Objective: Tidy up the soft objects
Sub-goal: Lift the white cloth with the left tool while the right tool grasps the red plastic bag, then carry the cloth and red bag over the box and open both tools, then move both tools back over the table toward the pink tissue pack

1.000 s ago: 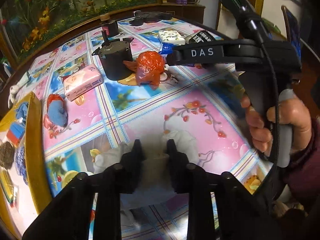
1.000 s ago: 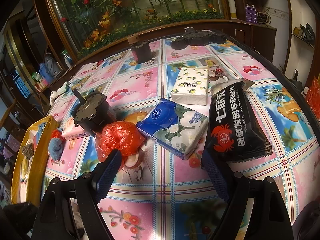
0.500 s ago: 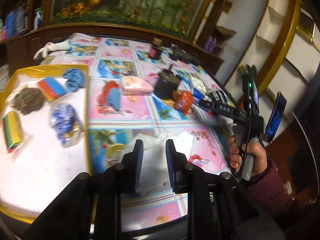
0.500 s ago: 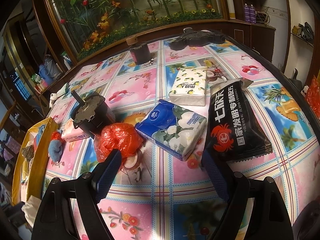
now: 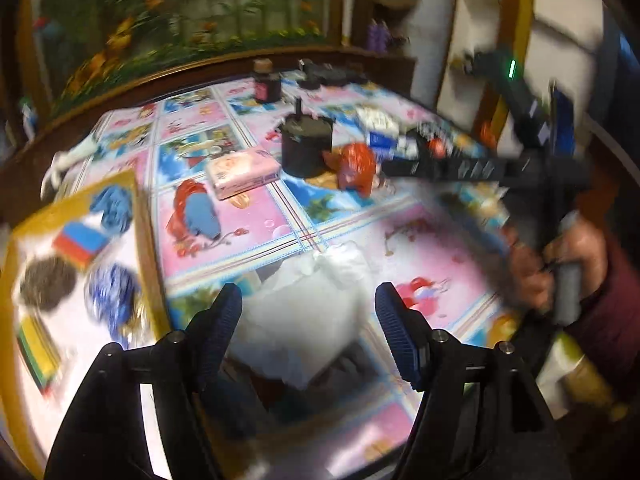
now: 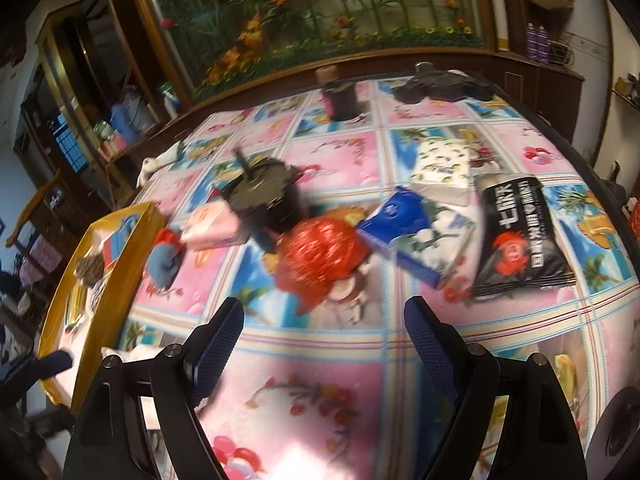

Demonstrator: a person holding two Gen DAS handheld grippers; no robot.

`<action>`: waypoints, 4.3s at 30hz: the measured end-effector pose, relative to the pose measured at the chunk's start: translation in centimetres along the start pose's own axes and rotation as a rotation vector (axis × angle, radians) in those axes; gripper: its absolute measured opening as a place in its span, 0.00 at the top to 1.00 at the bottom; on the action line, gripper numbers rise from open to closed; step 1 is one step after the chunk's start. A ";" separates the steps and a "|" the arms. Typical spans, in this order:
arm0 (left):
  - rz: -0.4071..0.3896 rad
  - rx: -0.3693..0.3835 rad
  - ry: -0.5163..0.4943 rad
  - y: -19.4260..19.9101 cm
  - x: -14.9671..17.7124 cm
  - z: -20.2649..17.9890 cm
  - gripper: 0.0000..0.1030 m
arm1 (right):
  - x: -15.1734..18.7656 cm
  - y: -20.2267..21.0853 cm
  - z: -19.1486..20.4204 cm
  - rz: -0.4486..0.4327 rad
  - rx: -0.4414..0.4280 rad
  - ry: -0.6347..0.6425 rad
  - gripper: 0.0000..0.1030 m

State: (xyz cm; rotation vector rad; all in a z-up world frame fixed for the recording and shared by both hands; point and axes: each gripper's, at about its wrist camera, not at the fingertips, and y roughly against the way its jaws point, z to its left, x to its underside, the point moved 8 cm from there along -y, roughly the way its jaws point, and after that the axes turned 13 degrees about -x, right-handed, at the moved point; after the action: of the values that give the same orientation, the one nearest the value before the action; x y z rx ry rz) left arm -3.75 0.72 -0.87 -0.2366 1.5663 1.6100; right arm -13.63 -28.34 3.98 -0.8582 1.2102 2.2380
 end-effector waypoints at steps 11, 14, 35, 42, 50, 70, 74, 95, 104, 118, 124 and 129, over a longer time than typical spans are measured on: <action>0.122 0.044 0.010 -3.4 1.7 -1.1 0.77 | -2.6 2.1 -3.3 0.003 0.021 -0.073 0.20; 0.098 0.083 0.118 -2.0 1.7 0.7 0.81 | -2.9 0.7 -1.9 0.028 -0.020 -0.061 0.20; 0.122 -0.152 0.695 2.9 10.9 21.2 0.80 | -2.8 -5.3 0.4 0.044 0.085 -0.116 0.65; 0.200 -0.158 0.658 0.4 11.2 21.4 0.80 | -2.6 -5.0 7.7 0.073 -0.055 -0.010 0.64; 0.205 -0.194 0.733 -2.7 10.4 23.5 0.43 | -0.8 -9.6 18.1 0.221 -0.249 0.117 0.64; -0.017 -0.071 1.000 5.1 13.7 25.9 0.41 | -0.5 -20.9 27.2 0.377 -0.236 0.315 0.57; -0.003 -0.060 1.009 5.0 13.7 25.3 0.40 | -0.6 -17.5 27.5 0.317 -0.263 0.311 0.35; 0.084 0.014 0.808 4.4 7.4 12.5 0.40 | -0.4 -1.9 11.8 0.116 -0.134 0.195 0.24; 0.129 0.027 0.710 3.7 5.4 8.3 0.40 | -1.1 0.0 5.8 0.084 -0.104 0.113 0.24; 0.163 0.025 0.634 2.5 3.7 5.0 0.40 | -2.2 -0.2 0.3 0.036 -0.064 0.047 0.24; 0.168 0.012 0.596 2.0 2.9 4.7 0.40 | -2.6 -0.4 -1.1 0.002 -0.016 0.056 0.24; 0.155 -0.042 0.530 0.7 0.7 5.4 0.40 | -2.6 -0.2 -2.4 -0.038 0.002 0.036 0.23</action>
State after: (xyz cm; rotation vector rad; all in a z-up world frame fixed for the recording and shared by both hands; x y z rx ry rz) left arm -2.41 5.95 0.27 -0.6183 1.9864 1.7953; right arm -10.88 -30.55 4.69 -0.9166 1.2023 2.1998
